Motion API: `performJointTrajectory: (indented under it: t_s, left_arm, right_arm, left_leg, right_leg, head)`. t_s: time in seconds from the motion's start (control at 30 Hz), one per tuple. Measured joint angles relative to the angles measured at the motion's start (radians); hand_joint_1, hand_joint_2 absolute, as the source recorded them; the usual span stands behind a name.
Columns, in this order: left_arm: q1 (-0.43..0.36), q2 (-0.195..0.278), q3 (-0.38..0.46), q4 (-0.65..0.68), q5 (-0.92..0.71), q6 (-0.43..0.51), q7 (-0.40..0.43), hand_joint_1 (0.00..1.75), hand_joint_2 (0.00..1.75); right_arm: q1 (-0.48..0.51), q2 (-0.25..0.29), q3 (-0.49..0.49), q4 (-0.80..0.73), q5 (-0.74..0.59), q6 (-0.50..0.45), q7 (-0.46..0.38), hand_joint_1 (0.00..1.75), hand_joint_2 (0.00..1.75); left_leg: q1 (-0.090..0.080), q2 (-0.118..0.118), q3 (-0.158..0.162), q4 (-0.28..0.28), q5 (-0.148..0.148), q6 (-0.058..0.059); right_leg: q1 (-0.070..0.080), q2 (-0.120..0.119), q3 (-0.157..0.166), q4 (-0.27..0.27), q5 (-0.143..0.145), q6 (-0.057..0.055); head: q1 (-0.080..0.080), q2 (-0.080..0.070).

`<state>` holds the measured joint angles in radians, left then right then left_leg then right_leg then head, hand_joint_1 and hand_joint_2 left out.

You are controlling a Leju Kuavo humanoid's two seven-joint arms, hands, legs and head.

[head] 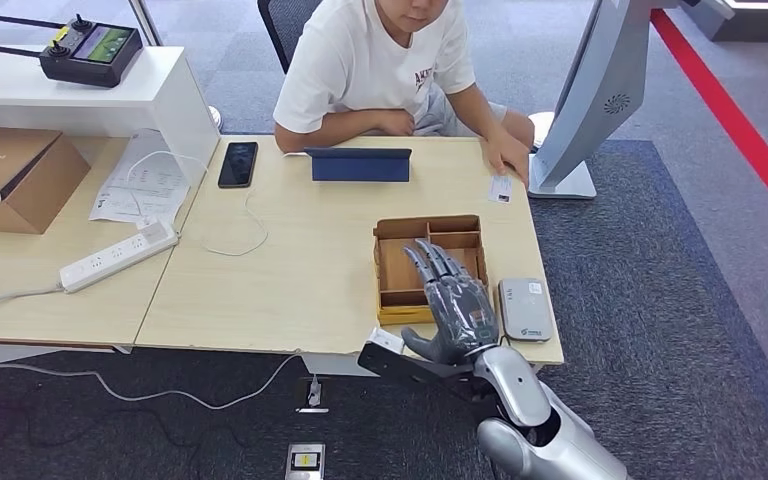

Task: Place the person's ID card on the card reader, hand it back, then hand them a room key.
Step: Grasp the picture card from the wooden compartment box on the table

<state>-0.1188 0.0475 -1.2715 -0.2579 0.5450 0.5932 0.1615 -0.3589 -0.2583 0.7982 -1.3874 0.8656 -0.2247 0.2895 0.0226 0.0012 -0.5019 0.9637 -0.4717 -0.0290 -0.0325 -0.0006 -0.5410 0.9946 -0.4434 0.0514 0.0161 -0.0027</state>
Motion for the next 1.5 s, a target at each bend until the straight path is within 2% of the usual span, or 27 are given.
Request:
performJointTrajectory:
  t_s: [0.47, 1.03, 1.2, 1.5]
  left_arm:
    - [0.0, 0.0, 0.0, 0.0, 0.0, 0.001, 0.001, 0.0, 0.0]
    - [0.0, -0.001, 0.0, 0.0, 0.004, 0.014, 0.006, 0.0, 0.0]
    - [0.001, -0.001, 0.0, 0.0, 0.006, 0.016, 0.006, 0.0, 0.0]
    - [0.001, -0.002, 0.0, 0.0, 0.007, 0.014, 0.007, 0.0, 0.0]
  right_arm:
    - [0.008, 0.0, 0.006, 0.09, 0.08, -0.024, 0.035, 0.0, 1.75]
    - [-0.021, 0.008, -0.05, 0.436, 0.058, -0.372, -0.006, 0.0, 1.75]
    - [-0.048, 0.01, -0.062, 0.537, 0.023, -0.418, -0.031, 0.0, 1.75]
    - [-0.073, 0.023, -0.071, 0.629, -0.01, -0.433, -0.048, 0.0, 1.75]
  left_leg:
    - [0.0, 0.0, 0.0, 0.0, 0.0, 0.0]
    - [0.0, 0.0, 0.0, 0.0, 0.0, 0.0]
    - [0.0, 0.0, 0.0, 0.0, 0.0, 0.0]
    - [0.0, 0.0, 0.0, 0.0, 0.0, 0.0]
  right_leg:
    - [0.0, 0.0, 0.0, 0.0, 0.0, 0.0]
    - [0.0, 0.0, 0.0, 0.0, 0.0, 0.0]
    - [0.0, 0.0, 0.0, 0.0, 0.0, 0.0]
    - [0.0, 0.0, 0.0, 0.0, 0.0, 0.0]
  head:
    - [0.0, 0.0]
    - [0.0, 0.0]
    - [0.0, 0.0]
    - [0.0, 0.0]
